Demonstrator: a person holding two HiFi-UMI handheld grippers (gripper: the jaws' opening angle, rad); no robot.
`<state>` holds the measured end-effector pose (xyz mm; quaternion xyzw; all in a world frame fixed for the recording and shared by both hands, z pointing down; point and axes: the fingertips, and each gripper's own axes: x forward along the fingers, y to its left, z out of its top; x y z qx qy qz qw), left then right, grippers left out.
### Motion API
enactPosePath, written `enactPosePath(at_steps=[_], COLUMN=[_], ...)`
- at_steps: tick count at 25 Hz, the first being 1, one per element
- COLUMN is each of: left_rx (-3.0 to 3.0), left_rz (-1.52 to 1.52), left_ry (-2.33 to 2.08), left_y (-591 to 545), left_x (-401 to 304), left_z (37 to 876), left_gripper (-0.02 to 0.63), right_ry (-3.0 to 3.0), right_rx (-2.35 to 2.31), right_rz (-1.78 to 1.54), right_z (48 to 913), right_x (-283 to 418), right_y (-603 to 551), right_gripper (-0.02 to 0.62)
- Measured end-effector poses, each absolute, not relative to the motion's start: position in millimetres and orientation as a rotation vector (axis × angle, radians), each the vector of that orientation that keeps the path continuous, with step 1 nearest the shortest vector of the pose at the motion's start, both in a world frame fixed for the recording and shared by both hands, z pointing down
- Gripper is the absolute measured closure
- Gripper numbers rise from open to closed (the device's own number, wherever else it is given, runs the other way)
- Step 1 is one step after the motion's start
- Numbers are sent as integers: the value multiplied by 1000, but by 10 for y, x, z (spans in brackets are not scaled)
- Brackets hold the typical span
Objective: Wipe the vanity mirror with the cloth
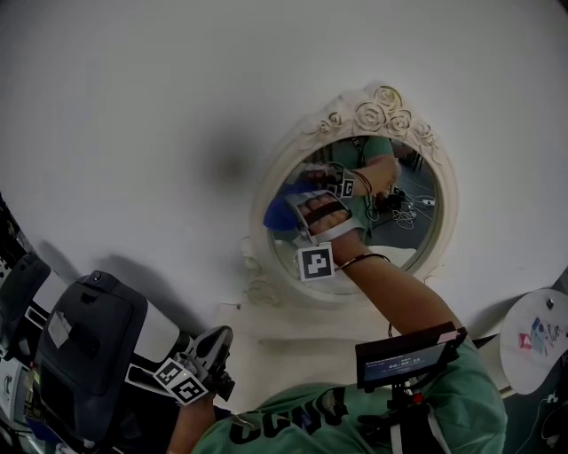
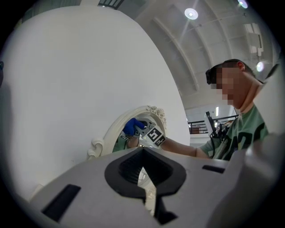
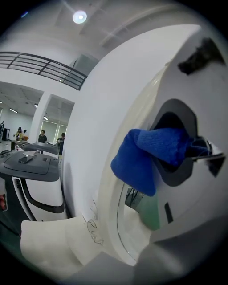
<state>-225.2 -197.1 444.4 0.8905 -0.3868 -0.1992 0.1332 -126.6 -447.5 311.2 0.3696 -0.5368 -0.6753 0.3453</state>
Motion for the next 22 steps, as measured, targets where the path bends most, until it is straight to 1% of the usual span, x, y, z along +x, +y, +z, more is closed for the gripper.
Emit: enactPosePath(at_steps=[5, 9, 15, 22], left_rx=[2576, 2587, 2601, 2618], left_rz=[-587, -583, -565, -544], left_ry=[-1133, -1108, -1066, -1012], left_y=[-1958, -1985, -2042, -2123], left_x=[-2293, -2214, -2088, -1924], left_z=[4457, 4443, 4442, 4435], left_gripper=[606, 606, 606, 606], right_ry=[-1412, -1390, -1304, -1174], right_rx=[954, 980, 1066, 1220], right_rz=[-1726, -1712, -1653, -1488], right_z=[3161, 3140, 3122, 3100], right_x=[-1291, -1024, -128, 1246], right_y=[-4513, -4517, -4500, -4471], right_gripper=[543, 543, 543, 543])
